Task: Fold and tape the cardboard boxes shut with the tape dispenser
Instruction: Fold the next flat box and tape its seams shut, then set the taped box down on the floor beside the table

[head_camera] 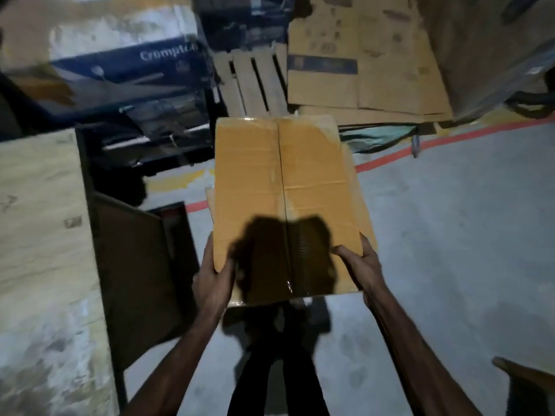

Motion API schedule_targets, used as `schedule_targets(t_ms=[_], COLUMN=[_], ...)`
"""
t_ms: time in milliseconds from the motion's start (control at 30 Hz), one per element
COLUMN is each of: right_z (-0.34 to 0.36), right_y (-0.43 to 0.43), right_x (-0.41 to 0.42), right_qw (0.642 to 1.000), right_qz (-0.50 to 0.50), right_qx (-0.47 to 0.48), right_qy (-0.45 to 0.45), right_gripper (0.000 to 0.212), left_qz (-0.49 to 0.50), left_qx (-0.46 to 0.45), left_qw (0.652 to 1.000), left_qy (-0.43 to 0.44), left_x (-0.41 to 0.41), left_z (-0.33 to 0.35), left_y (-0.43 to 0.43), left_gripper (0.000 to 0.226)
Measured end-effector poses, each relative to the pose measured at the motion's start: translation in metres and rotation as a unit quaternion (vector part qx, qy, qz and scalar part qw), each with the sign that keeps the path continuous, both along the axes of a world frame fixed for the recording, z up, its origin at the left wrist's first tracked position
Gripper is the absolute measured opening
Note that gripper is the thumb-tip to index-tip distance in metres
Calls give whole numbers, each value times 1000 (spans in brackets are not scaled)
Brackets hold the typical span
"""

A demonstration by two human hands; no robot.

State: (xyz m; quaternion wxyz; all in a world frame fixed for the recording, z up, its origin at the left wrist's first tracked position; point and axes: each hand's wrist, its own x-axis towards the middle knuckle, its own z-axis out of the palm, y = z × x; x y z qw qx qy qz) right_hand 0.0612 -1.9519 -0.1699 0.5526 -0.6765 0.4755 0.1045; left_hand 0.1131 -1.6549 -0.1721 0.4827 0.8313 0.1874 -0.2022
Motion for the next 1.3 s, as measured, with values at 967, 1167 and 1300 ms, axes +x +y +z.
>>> schedule_targets(t_ms=[967, 1167, 1300], right_z=[-410, -348, -288], right_y=[11, 21, 38], right_x=[60, 56, 35], right_qw=[987, 971, 956], right_qz=[150, 227, 250], right_qx=[9, -69, -152], right_qy=[58, 35, 29], right_gripper=[57, 80, 74], left_qz=[33, 29, -48], left_qx=[-4, 85, 101], left_qw=[993, 990, 988], left_qy=[109, 112, 101], left_x=[30, 15, -22], left_z=[-374, -332, -252], left_y=[15, 2, -27], left_gripper=[80, 62, 77])
